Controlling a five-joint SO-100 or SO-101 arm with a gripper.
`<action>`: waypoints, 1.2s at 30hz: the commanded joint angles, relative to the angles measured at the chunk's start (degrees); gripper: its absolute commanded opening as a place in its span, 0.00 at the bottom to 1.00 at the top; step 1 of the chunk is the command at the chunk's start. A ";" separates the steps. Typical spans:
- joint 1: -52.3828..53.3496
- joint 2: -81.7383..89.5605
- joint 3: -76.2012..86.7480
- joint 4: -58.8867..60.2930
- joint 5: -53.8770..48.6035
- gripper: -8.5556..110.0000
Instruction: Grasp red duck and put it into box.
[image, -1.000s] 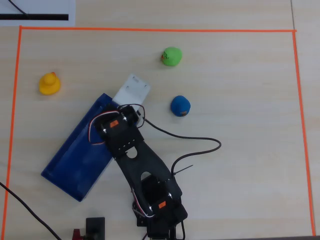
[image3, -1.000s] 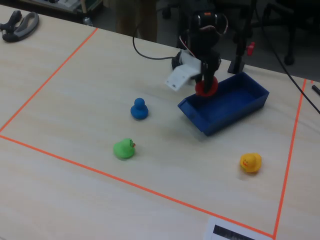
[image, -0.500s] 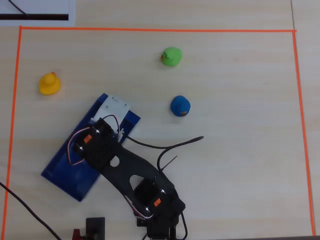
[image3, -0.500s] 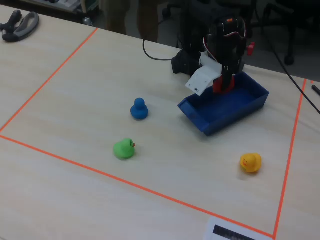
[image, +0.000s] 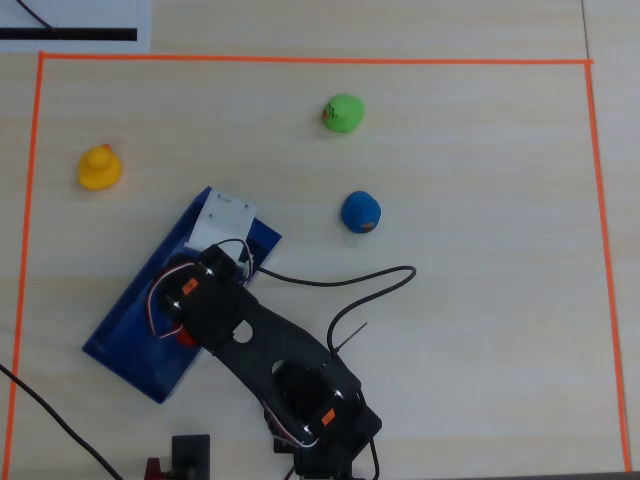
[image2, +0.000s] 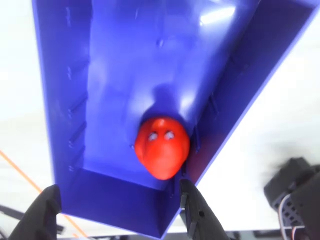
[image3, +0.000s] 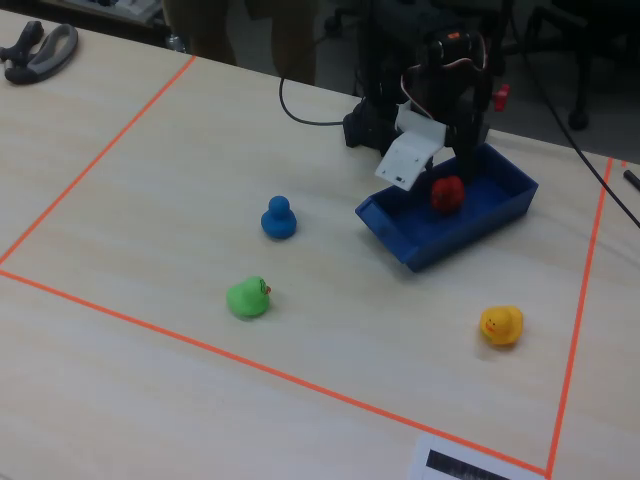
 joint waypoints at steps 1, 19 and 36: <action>5.98 3.16 -4.31 0.35 -4.04 0.10; 46.76 47.72 23.03 -31.20 -39.46 0.07; 54.05 70.05 64.25 -57.48 -48.43 0.07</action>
